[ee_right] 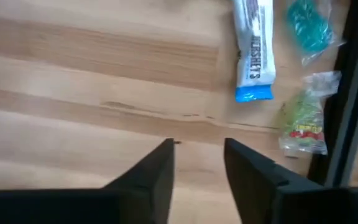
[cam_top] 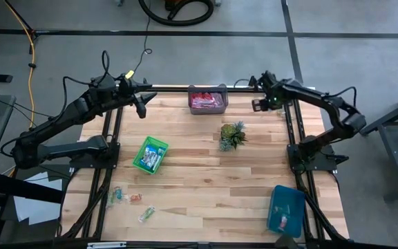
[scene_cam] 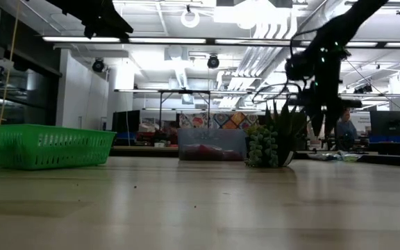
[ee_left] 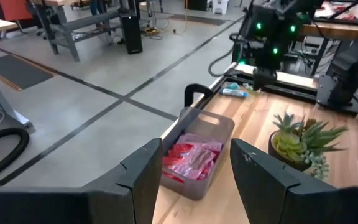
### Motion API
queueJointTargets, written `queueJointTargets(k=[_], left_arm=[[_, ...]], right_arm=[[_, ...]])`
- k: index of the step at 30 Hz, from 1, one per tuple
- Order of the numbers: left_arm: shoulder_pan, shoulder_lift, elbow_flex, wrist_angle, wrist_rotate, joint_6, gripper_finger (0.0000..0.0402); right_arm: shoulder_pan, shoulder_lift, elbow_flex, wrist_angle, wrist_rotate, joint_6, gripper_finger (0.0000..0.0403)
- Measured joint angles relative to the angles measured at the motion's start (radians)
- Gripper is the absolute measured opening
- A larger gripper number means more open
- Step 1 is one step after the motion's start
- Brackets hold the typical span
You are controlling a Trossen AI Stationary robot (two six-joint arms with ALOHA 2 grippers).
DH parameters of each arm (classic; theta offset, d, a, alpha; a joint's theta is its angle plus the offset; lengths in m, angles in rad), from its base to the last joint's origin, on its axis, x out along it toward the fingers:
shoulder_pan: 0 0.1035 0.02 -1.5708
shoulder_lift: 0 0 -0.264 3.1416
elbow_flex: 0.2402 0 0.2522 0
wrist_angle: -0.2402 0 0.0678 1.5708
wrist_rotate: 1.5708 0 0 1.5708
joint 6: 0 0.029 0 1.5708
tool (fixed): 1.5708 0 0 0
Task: Sort candy
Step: Put the white candy into the green bin
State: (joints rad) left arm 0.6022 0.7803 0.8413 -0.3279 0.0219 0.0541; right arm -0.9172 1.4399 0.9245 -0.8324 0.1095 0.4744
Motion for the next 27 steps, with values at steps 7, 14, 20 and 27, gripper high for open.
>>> queueJointTargets(k=[7,14,20,27], left_arm=[[0.0,0.0,0.0,0.002,0.0,-0.042,0.0176],[0.0,0.0,0.0,0.003,0.0,-0.061,0.0176],[0.0,0.0,0.0,0.003,-0.004,-0.077,0.0176],[0.0,0.0,0.0,0.003,-0.007,-0.079,0.0176]], right_arm=[[-0.011,0.002,-0.15,0.23,0.124,0.027,0.02],[-0.013,0.055,-0.163,0.274,0.219,0.023,0.0209],[0.009,0.093,-0.161,0.294,0.286,0.048,0.0209],[0.023,0.129,-0.161,0.334,0.362,0.112,0.0209]])
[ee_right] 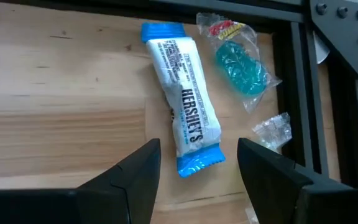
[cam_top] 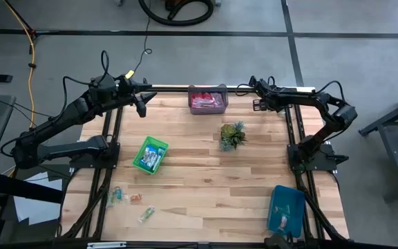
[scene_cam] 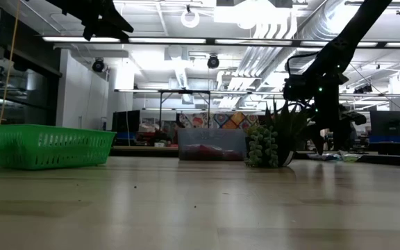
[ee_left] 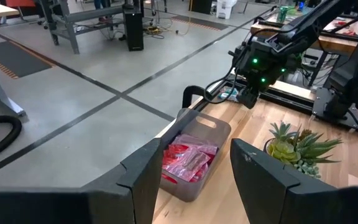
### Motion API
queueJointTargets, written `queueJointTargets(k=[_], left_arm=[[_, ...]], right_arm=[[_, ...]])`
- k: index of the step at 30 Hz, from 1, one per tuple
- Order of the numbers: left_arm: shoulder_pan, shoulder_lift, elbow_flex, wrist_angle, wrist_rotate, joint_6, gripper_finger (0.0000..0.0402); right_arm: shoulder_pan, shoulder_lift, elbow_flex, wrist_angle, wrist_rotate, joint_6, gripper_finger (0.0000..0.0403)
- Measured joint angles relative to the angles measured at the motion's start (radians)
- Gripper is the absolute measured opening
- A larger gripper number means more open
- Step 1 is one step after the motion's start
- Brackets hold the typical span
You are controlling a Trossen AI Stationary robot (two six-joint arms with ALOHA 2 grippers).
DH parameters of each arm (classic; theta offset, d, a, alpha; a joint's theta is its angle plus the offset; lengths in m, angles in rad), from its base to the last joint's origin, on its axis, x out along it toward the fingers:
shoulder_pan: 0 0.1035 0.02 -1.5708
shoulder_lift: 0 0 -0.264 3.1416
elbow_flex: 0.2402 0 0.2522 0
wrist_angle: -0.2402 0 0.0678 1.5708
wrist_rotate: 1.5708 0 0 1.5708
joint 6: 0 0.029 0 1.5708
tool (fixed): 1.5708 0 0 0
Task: Sort candy
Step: Put the white candy into the green bin
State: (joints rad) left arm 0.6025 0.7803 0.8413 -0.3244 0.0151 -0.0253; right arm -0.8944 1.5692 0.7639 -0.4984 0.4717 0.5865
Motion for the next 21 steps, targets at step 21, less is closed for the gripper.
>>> queueJointTargets(k=[21], left_arm=[[0.0,0.0,0.0,0.0,-0.001,-0.008,0.0176]], right_arm=[[0.008,0.015,0.002,0.038,0.017,0.259,0.0209]])
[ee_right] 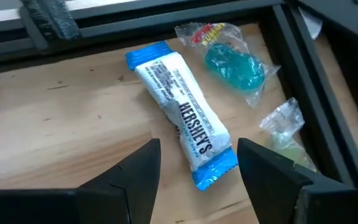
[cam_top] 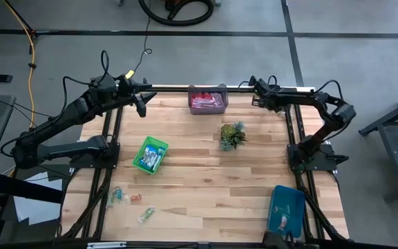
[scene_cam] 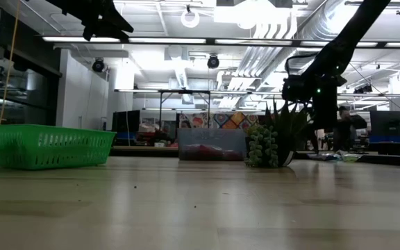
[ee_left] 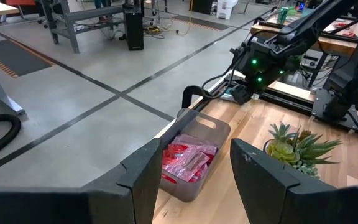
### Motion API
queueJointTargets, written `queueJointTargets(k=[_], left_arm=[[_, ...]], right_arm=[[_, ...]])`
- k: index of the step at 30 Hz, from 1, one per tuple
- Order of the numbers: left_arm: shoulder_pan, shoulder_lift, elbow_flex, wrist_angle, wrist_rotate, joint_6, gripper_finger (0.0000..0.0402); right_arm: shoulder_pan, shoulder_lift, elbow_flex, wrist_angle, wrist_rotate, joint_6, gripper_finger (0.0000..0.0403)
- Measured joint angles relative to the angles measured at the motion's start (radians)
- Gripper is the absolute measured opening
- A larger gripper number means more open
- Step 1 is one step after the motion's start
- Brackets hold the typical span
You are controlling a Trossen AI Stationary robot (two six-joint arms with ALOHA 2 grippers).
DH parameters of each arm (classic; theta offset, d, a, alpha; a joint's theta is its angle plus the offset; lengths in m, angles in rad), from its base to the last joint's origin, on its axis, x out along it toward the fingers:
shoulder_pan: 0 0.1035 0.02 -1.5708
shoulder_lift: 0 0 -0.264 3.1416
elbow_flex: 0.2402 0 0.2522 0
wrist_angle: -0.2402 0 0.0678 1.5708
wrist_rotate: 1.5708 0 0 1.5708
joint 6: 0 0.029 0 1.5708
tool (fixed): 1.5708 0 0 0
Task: Sort candy
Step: Put the white candy into the green bin
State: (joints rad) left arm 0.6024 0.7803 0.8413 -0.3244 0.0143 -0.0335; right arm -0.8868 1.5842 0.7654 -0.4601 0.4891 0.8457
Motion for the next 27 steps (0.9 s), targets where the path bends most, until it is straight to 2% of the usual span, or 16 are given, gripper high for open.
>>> queueJointTargets(k=[6,11,15,19,20,27], left_arm=[[0.0,0.0,0.0,0.0,0.0,0.0,0.0176],[0.0,0.0,0.0,0.0,0.0,0.0,0.0176],[0.0,0.0,0.0,0.0,0.0,0.0,0.0176],[0.0,0.0,0.0,-0.001,0.0,0.001,0.0176],[0.0,0.0,0.0,-0.001,0.0,0.005,0.0176],[0.0,-0.007,0.0,0.0,0.0,0.047,0.0176]], right_arm=[[0.034,0.081,0.027,-0.013,0.04,0.118,0.0209],[0.049,0.159,0.078,-0.083,0.096,0.145,0.0199],[0.063,0.19,0.09,-0.096,0.109,0.141,0.0142],[0.076,0.2,0.086,-0.111,0.111,0.091,0.0036],[0.078,0.198,0.083,-0.118,0.113,0.075,0.002],[0.112,0.123,0.069,-0.195,0.069,0.017,0.0004]])
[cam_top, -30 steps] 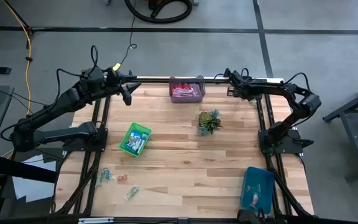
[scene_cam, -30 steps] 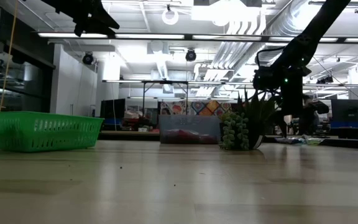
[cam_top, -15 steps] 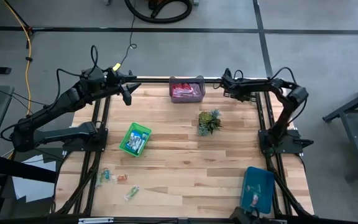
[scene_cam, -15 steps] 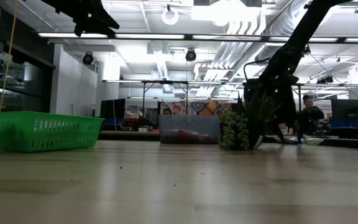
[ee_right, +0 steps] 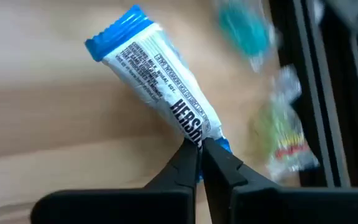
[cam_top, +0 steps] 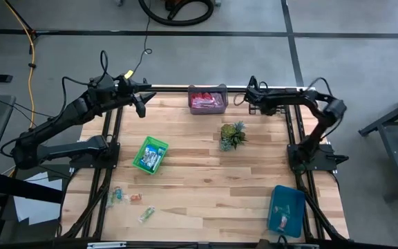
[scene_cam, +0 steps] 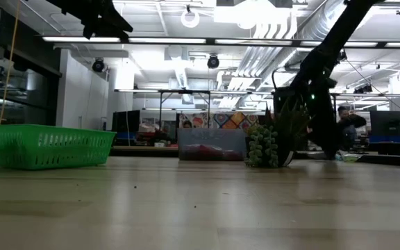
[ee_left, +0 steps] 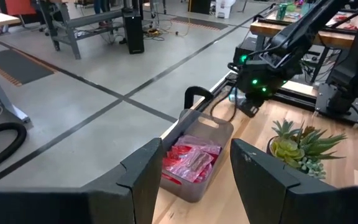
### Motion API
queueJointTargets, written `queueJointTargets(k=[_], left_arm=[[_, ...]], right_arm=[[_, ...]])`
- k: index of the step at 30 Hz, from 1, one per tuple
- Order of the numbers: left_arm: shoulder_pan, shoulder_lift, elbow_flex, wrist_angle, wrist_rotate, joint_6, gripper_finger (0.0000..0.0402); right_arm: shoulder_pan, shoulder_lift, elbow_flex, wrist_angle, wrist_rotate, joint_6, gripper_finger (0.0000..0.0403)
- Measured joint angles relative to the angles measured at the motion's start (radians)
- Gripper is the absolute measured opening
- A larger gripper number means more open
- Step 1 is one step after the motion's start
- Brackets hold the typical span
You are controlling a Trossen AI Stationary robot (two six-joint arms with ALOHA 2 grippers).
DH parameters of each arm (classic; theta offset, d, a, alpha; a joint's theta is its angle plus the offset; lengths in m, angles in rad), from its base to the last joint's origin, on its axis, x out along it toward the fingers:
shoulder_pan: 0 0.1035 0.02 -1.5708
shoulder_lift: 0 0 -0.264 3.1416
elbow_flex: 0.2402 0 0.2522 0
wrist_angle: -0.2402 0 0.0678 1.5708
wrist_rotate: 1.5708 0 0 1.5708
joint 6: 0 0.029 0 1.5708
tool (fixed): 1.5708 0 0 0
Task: Sort candy
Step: Put the white candy into the green bin
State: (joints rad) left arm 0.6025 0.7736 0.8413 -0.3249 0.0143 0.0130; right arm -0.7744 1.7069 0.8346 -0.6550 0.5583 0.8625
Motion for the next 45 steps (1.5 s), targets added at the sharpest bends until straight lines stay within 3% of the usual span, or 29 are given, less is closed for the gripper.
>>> queueJointTargets(k=[8,12,19,26,31,39,42,45], left_arm=[[0.0,-0.017,0.0,0.004,0.0,0.039,0.0176],[0.0,-0.013,0.0,0.034,0.0,0.044,0.0176],[0.0,0.001,0.001,0.046,0.031,-0.005,0.0176],[-0.031,0.018,0.001,0.153,0.245,-0.208,0.0176],[-0.144,0.071,0.001,0.255,0.248,-0.264,0.0176],[-0.422,0.236,0.001,0.378,0.226,-0.254,0.0176],[-0.521,0.291,0.001,0.484,0.151,-0.225,0.0176],[-0.608,0.332,0.001,0.586,0.048,-0.096,0.0176]], right_arm=[[0.074,-0.288,0.004,0.008,0.056,-0.101,0.0002],[0.126,-0.448,0.004,0.092,0.025,-0.213,0.0001],[0.227,-0.626,0.005,0.347,-0.313,-0.443,0.0001],[0.334,-0.644,0.005,0.517,-0.557,-0.538,0.0],[0.424,-0.635,0.005,0.571,-0.644,-0.585,0.0],[0.582,-0.634,0.005,0.589,-0.749,-0.658,0.0],[0.645,-0.634,0.005,0.641,-0.771,-0.659,0.0],[0.702,-0.634,0.005,0.719,-0.788,-0.657,0.0]])
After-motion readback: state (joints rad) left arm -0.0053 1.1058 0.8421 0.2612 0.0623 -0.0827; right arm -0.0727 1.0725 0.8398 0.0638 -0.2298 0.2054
